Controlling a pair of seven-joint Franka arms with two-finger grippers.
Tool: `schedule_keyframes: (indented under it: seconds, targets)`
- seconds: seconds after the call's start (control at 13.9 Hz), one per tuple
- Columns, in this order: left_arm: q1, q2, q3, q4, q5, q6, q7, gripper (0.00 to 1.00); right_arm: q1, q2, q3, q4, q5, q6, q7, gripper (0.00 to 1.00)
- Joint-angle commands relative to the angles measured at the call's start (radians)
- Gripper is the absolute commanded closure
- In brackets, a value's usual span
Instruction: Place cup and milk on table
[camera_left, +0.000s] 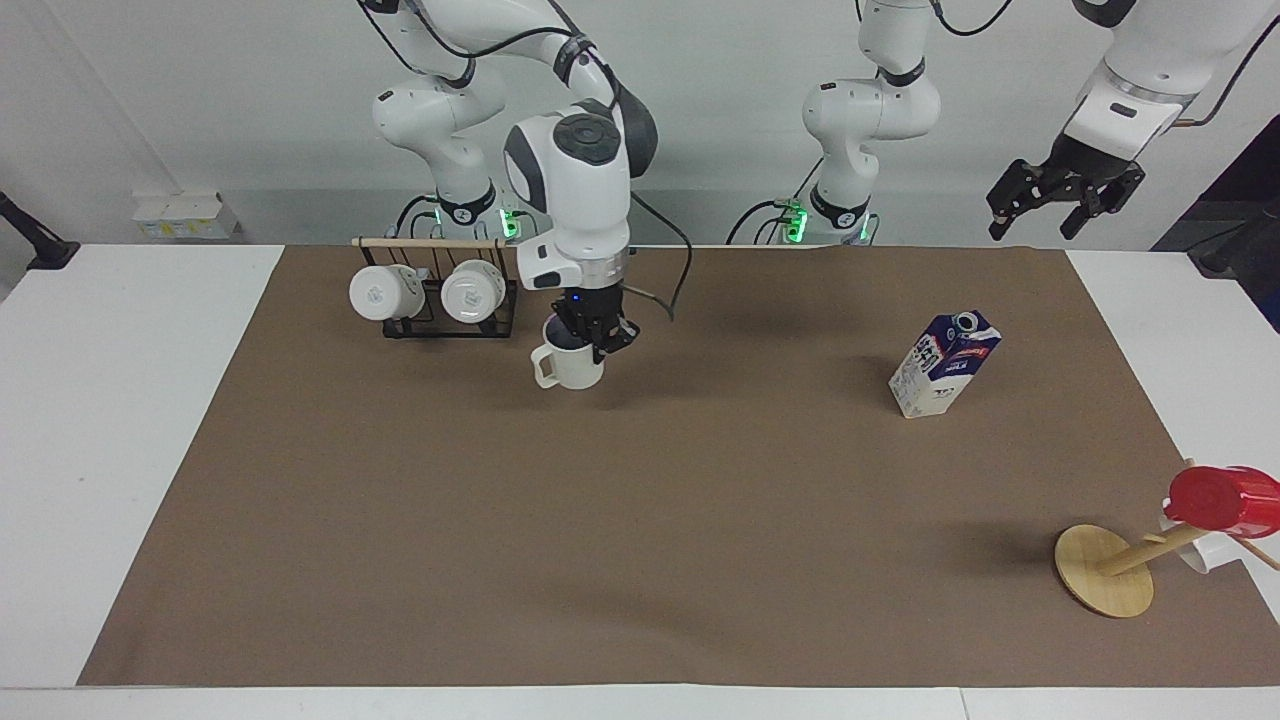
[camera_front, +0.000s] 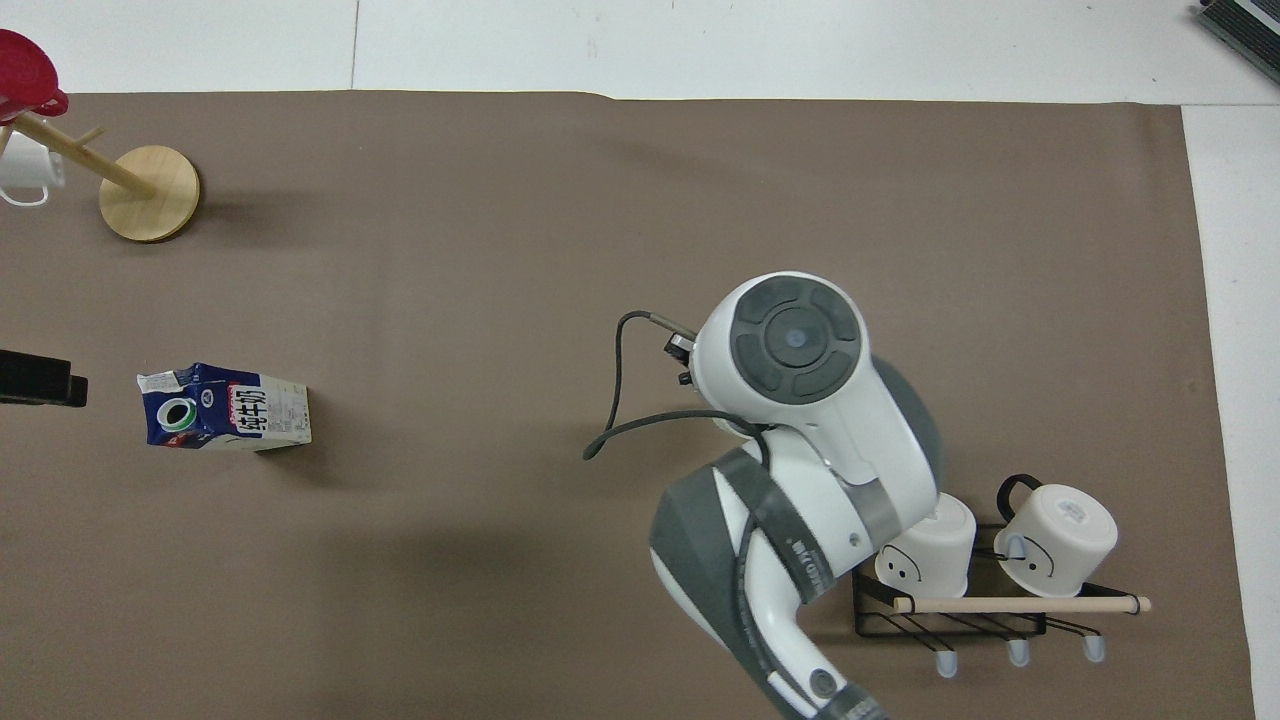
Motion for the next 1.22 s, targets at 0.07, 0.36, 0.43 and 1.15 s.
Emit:
schedule_keyframes:
  seconds: [0.07,0.36,0.43,1.15]
  targets:
    - [0.0,-0.002,0.001,0.012,0.011,-0.022,-0.009,0.0,0.071,0.084,0.001,0.034,-0.034,0.069,0.163,1.0]
    - [-0.003,-0.004,0.0,0.012,0.011,-0.022,-0.009,0.0,0.122,0.165,0.002,0.087,-0.076,0.114,0.26,1.0]
    - [-0.001,-0.004,0.0,0.012,0.011,-0.022,-0.009,0.0,0.124,0.176,0.002,0.087,-0.09,0.134,0.277,1.0]
    - [-0.001,-0.004,0.0,0.011,0.011,-0.021,-0.006,0.0,0.119,0.242,0.002,0.126,-0.091,0.22,0.325,1.0]
